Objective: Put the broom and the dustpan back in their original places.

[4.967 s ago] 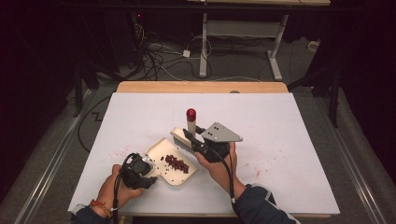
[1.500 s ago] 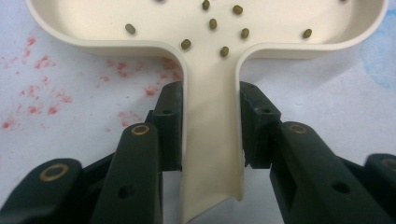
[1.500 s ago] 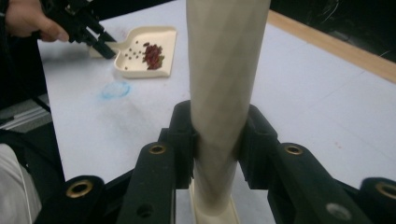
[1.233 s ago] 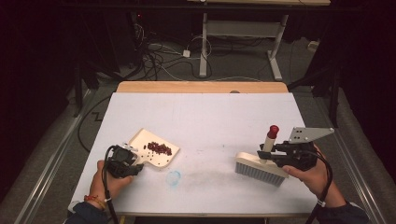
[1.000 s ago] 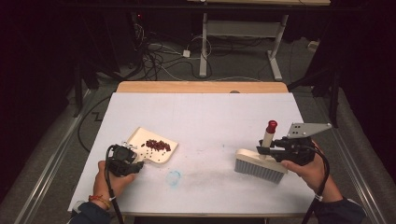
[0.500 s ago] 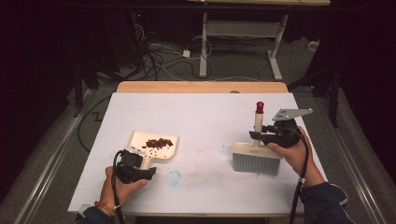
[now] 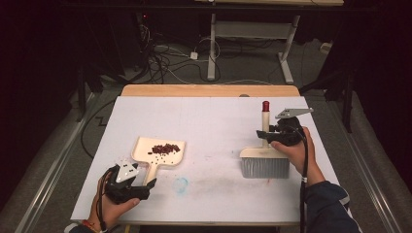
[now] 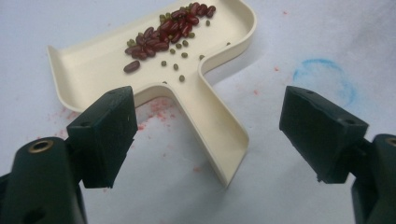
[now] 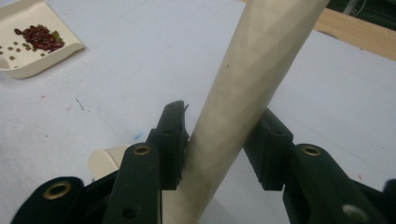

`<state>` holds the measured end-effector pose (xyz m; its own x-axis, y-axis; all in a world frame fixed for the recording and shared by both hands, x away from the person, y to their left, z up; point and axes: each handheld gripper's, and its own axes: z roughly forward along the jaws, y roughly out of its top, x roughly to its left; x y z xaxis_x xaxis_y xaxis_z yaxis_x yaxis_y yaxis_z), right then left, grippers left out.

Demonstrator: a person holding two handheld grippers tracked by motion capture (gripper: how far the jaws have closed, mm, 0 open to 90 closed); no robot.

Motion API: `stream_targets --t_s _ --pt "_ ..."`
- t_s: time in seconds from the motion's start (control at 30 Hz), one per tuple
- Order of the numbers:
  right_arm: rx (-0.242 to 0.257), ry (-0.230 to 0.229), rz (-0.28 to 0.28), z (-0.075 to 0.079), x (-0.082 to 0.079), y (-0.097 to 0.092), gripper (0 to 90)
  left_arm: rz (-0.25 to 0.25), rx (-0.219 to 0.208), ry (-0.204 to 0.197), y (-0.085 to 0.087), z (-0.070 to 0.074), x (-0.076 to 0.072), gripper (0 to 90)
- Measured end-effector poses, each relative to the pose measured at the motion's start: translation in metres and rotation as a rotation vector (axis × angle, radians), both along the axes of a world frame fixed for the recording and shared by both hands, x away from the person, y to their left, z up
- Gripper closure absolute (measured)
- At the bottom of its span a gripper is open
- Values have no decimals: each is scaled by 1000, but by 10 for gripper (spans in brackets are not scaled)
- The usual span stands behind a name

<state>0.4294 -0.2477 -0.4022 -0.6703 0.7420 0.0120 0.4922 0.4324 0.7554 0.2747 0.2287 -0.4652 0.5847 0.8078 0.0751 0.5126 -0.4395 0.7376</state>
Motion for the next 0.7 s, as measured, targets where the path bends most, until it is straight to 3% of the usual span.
stream_targets --t_s 0.23,0.47,0.53,0.63,0.7 --pt "-39 21 -50 -14 18 4 579 -57 63 -72 -10 0 -6 190" --pt "-85 31 -113 -27 32 9 556 -78 74 -60 -14 -3 -5 192" --pt "-123 11 -156 -30 33 11 541 -86 75 -61 -14 -4 -6 190" --pt "-78 -25 -187 -31 34 9 554 -93 79 -61 -16 -4 -6 190" --pt "-82 -34 -199 -31 34 8 558 -97 77 -63 -16 -4 -6 190"
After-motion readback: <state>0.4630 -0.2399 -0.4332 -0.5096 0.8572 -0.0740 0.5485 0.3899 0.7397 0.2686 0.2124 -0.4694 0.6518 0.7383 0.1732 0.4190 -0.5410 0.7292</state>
